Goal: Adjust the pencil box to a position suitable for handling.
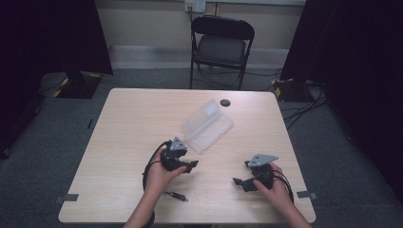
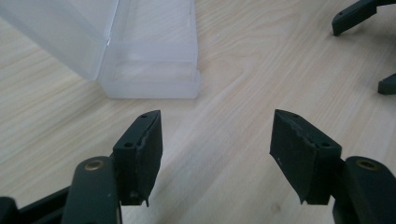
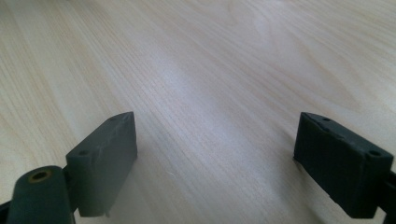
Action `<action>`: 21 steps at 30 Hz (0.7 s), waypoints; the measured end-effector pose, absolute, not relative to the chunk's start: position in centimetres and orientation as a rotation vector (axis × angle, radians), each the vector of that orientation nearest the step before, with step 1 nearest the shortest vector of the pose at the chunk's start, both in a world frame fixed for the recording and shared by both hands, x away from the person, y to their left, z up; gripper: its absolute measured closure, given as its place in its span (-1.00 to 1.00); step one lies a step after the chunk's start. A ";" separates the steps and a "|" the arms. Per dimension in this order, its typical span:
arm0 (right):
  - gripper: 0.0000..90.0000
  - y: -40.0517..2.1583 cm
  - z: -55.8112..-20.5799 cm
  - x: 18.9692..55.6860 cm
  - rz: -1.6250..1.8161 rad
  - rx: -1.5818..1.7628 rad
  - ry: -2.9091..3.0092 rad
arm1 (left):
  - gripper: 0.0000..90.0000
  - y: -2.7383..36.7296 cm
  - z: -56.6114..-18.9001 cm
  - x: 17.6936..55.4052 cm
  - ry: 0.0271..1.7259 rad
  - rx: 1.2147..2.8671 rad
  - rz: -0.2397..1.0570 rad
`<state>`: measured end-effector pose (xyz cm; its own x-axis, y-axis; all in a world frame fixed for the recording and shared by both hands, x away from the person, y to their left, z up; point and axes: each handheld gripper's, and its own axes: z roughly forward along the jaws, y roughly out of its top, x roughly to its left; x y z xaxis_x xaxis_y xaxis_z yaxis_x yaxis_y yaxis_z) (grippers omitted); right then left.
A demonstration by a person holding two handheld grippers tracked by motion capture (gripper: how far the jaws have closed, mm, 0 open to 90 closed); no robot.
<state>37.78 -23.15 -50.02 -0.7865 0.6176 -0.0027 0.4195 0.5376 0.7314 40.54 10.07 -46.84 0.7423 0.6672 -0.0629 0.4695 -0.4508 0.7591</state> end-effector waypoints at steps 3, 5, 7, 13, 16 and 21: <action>-0.72 -23.1 -50.0 37.8 1.093 0.868 2.517 | -0.22 9.1 -46.9 41.3 0.846 2.133 0.324; -0.72 -23.2 -50.0 37.8 1.093 0.867 2.518 | -0.20 8.6 -46.9 41.7 0.842 2.140 0.331; -0.72 -23.2 -50.0 37.8 1.095 0.863 2.521 | -0.17 8.0 -46.9 41.9 0.848 2.135 0.323; -0.72 -23.2 -50.0 37.8 1.095 0.862 2.522 | -0.05 6.8 -47.2 42.9 0.828 2.140 0.374; -0.72 -23.2 -50.0 37.8 1.095 0.861 2.522 | 0.01 6.4 -47.4 43.3 0.823 2.136 0.395; -0.72 -23.2 -50.0 37.8 1.095 0.861 2.522 | 0.08 5.7 -47.8 44.0 0.827 2.157 0.434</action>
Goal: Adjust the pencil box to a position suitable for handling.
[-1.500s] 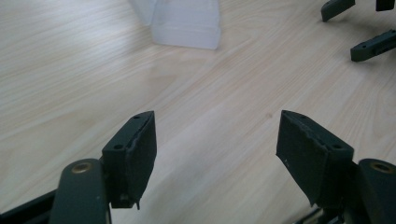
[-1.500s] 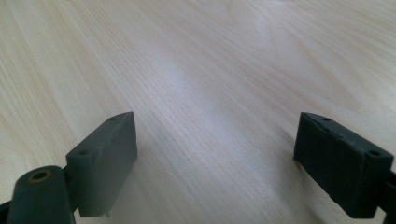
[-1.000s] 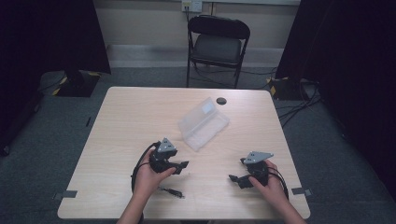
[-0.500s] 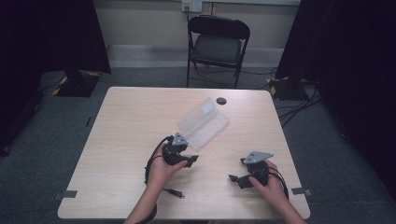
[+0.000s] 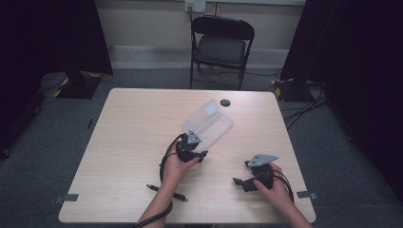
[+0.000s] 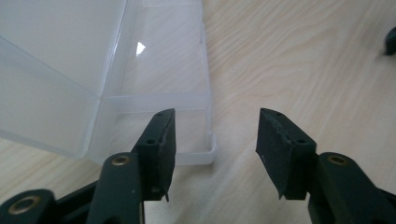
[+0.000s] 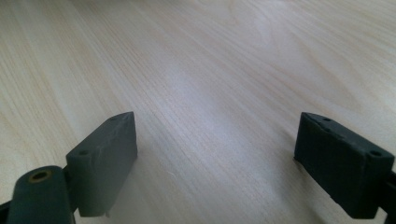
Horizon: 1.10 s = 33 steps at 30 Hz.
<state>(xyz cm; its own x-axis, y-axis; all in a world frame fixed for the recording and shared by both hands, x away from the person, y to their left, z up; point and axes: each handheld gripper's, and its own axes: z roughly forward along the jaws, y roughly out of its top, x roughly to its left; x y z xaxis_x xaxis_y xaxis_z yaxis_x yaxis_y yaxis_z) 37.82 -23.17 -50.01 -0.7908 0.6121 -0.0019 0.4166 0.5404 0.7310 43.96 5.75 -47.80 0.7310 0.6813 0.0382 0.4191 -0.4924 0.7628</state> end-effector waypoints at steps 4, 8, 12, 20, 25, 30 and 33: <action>-0.72 -23.2 -50.0 37.8 1.095 0.860 2.523 | 0.18 5.5 -48.2 44.6 0.843 2.170 0.439; -0.72 -23.2 -50.0 37.8 1.096 0.856 2.525 | 0.25 5.3 -48.5 44.8 0.864 2.163 0.434; -0.72 -23.2 -50.0 37.8 1.097 0.857 2.525 | 0.40 5.3 -48.2 45.0 0.874 2.188 0.444; -0.72 -23.2 -50.0 37.9 1.097 0.853 2.526 | 0.52 5.6 -48.0 45.0 0.884 2.206 0.408; -0.72 -23.2 -50.0 37.9 1.097 0.854 2.525 | 0.58 5.9 -47.9 44.8 0.890 2.213 0.407; -0.72 -23.2 -50.0 37.8 1.096 0.858 2.525 | 0.62 6.2 -47.8 44.7 0.897 2.232 0.400; -0.72 -23.2 -50.0 37.9 1.097 0.854 2.525 | 0.67 6.3 -47.7 44.7 0.899 2.240 0.392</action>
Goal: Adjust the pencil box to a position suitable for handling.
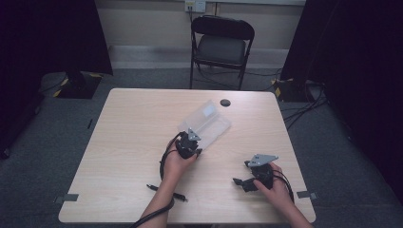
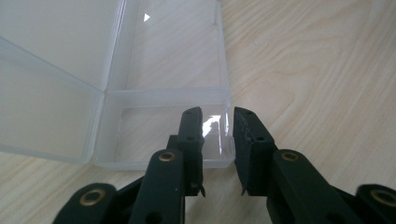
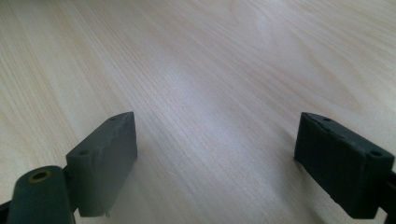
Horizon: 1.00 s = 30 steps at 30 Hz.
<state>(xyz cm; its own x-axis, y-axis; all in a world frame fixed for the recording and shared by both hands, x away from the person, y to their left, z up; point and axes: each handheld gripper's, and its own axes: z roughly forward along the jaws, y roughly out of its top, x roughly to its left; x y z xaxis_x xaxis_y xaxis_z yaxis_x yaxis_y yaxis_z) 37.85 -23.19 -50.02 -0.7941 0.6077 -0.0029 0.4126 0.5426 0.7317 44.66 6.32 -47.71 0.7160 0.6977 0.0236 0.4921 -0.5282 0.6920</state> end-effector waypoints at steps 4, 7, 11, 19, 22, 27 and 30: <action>-0.72 -23.2 -50.0 37.8 1.096 0.856 2.525 | 0.71 6.9 -47.6 44.4 0.915 2.242 0.379; -0.72 -23.2 -50.0 37.8 1.096 0.857 2.525 | 0.81 7.0 -47.6 44.3 0.923 2.245 0.373; -0.72 -23.2 -50.0 37.8 1.096 0.856 2.525 | 0.88 7.2 -47.4 44.2 0.923 2.261 0.346; -0.72 -23.2 -50.0 37.8 1.097 0.855 2.525 | 0.93 7.6 -47.3 43.9 0.943 2.261 0.326; -0.72 -23.2 -50.0 37.8 1.096 0.856 2.525 | 0.93 7.8 -47.3 43.6 0.940 2.268 0.313; -0.72 -23.2 -50.0 37.8 1.097 0.858 2.525 | 0.93 8.4 -47.2 42.9 0.934 2.277 0.296; -0.72 -23.2 -50.0 37.8 1.097 0.856 2.525 | 0.93 8.8 -47.1 42.5 0.940 2.287 0.304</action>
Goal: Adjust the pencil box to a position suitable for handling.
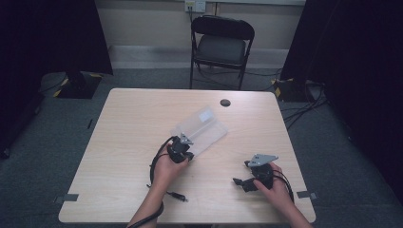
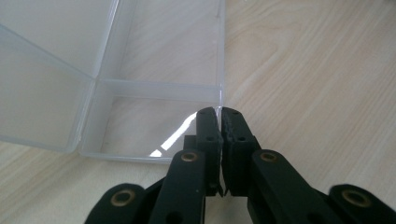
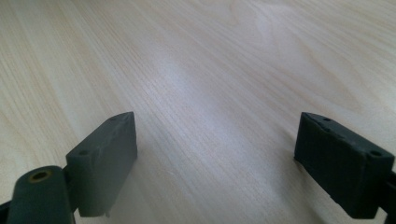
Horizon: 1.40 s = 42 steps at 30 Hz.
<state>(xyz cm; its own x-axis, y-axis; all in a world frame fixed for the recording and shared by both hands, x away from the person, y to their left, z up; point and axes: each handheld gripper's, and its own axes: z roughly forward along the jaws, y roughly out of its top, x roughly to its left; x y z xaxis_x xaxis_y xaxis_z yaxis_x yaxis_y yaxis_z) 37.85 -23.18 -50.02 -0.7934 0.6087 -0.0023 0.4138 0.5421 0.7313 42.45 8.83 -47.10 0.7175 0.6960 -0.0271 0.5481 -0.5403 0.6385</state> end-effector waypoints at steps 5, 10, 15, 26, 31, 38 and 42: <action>-0.72 -23.2 -50.0 37.8 1.097 0.855 2.525 | 0.93 9.2 -47.2 41.8 0.945 2.257 0.283; -0.72 -23.2 -50.0 37.8 1.096 0.856 2.525 | 0.84 9.6 -46.8 41.6 0.925 2.216 0.256; -0.72 -23.2 -50.0 37.8 1.096 0.856 2.525 | 0.68 8.9 -46.3 42.1 0.897 2.184 0.270; -0.72 -23.2 -50.0 37.8 1.096 0.857 2.525 | 0.62 7.7 -48.0 42.6 0.960 2.229 0.263; -0.72 -23.2 -50.0 37.8 1.096 0.855 2.525 | 0.89 7.9 -48.1 42.5 0.957 2.249 0.275; -0.72 -23.2 -50.0 37.8 1.096 0.854 2.525 | 0.91 9.0 -47.9 42.2 0.960 2.247 0.265; -0.72 -23.2 -50.0 37.8 1.097 0.855 2.525 | 0.91 9.8 -48.0 42.0 0.970 2.236 0.264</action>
<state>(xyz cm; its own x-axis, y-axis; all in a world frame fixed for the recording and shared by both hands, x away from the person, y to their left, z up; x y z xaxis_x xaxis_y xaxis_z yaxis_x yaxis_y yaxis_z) 37.85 -23.18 -50.02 -0.7935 0.6085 -0.0026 0.4135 0.5423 0.7314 41.96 9.75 -47.96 0.7022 0.7078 -0.0778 0.5707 -0.4941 0.6559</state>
